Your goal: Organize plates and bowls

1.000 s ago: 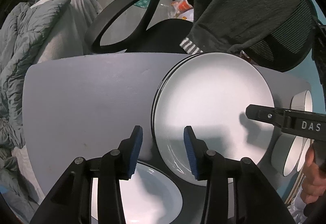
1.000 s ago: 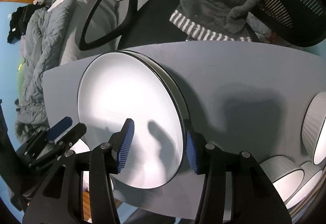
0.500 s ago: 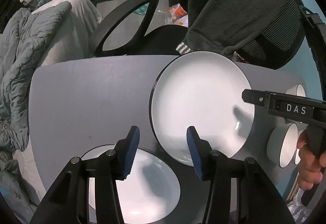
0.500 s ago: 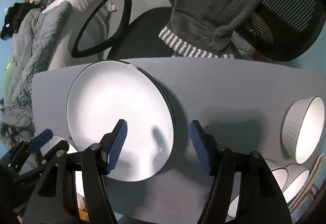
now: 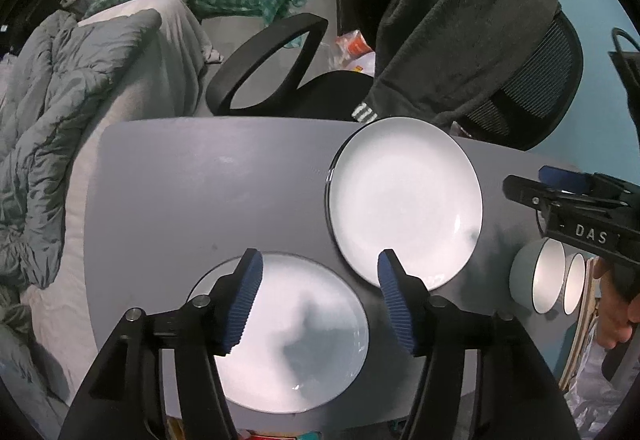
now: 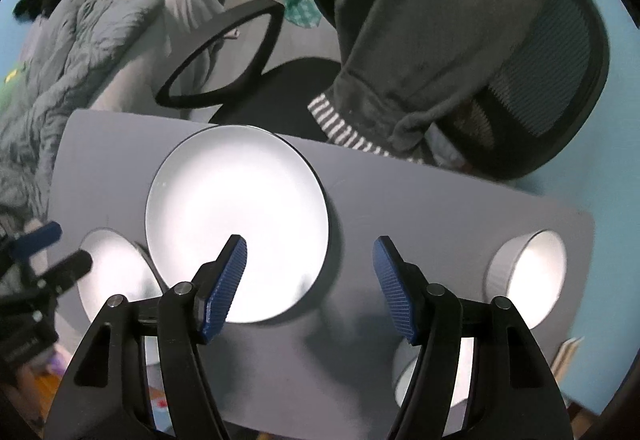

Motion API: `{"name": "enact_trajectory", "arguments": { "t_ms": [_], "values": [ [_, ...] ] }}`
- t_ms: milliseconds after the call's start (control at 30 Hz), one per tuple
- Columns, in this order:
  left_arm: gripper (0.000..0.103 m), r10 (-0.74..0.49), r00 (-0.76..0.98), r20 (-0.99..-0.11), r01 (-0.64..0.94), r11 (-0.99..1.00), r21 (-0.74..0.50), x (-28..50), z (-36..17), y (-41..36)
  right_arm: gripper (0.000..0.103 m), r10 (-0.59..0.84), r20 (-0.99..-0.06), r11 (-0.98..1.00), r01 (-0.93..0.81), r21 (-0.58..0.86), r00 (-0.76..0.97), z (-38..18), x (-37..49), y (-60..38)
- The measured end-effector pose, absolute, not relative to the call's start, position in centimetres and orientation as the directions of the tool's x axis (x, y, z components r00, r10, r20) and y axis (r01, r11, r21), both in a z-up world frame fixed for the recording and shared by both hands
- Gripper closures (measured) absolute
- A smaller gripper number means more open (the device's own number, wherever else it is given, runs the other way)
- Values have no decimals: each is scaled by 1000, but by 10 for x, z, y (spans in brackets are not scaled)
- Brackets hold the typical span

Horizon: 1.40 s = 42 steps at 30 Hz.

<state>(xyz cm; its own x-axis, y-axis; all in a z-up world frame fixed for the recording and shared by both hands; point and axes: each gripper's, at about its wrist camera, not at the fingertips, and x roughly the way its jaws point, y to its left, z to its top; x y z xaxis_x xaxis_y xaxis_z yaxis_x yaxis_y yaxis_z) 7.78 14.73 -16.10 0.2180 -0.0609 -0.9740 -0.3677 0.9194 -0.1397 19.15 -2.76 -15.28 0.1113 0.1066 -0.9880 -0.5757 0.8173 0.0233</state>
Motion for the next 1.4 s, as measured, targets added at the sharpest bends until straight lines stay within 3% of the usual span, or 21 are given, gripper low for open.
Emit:
{"name": "enact_trajectory", "arguments": {
  "t_ms": [267,367,633,1400],
  "values": [
    [38,-26,237,-971,-360,926,-113,48,-142,150,36,135,-979,764,-645,6,151,-122,164,-22],
    [29,-5,241,-970,-342,935,-90,38,-137,149,36,140,-978,747,-665,1,155,-114,155,-21],
    [28,2,233,-973,-307,949,-71,11,-137,152,36,137,-979,704,-710,-10,149,-108,132,-15],
    [28,23,175,-984,-346,937,-39,-40,-210,209,35,168,-984,724,-669,169,-67,-189,70,1]
  ]
}}
